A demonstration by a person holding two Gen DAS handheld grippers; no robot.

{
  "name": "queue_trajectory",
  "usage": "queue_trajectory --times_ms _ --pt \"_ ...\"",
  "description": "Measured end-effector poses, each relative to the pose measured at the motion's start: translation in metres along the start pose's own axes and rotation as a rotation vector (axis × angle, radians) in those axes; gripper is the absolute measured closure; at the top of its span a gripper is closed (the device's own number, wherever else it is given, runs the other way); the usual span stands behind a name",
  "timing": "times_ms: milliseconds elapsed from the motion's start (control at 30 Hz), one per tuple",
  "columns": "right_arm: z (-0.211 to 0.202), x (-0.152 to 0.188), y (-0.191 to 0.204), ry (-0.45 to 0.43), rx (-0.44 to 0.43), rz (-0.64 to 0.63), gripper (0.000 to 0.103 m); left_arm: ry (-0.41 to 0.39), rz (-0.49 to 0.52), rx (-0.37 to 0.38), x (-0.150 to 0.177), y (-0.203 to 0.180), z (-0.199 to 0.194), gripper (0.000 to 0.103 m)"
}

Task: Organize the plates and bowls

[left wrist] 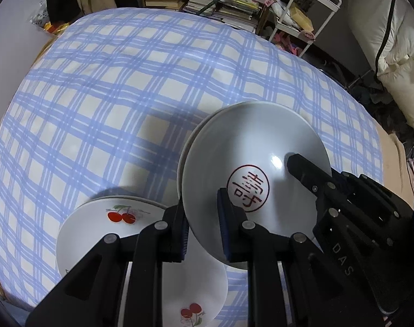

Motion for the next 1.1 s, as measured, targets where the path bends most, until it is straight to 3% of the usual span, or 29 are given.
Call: queue_trajectory --times_ms 267,433,600,667,733,900,1033,1100 --pt "-0.006 -0.007 0.005 -0.048 -0.004 -0.050 0.092 -0.041 0.063 -0.071 0.002 -0.002 -0.008 0.084" --pt "-0.010 -0.014 0.007 -0.079 -0.001 -0.060 0.086 -0.034 0.045 -0.070 0.001 0.006 -0.010 0.084" --pt "-0.017 -0.020 0.000 -0.085 -0.012 -0.019 0.084 -0.036 0.059 -0.082 -0.003 0.012 -0.014 0.074" --pt "-0.021 -0.022 -0.004 -0.093 -0.004 -0.003 0.073 -0.041 0.064 -0.095 -0.004 0.015 -0.015 0.067" --pt "-0.024 -0.024 -0.012 -0.099 0.013 0.032 0.051 -0.053 0.067 -0.109 -0.007 0.017 -0.018 0.063" --pt "-0.025 -0.023 -0.029 -0.071 0.029 0.087 0.046 -0.075 0.057 -0.108 -0.015 0.027 -0.024 0.057" --pt "-0.023 -0.022 -0.041 -0.047 0.062 0.124 0.017 -0.072 0.046 -0.112 -0.020 0.037 -0.022 0.054" --pt "-0.019 -0.020 -0.047 -0.029 0.065 0.153 0.009 -0.062 0.025 -0.071 -0.021 0.041 -0.018 0.054"
Point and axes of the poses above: each gripper's, at about its wrist camera, not at the fingertips, and z roughly the way its jaws point, y to its left, x to its underside, the point moved 3 cm from there along z, roughly the way its jaws point, and after that the axes turned 15 degrees about -y, right-handed, at the moved point
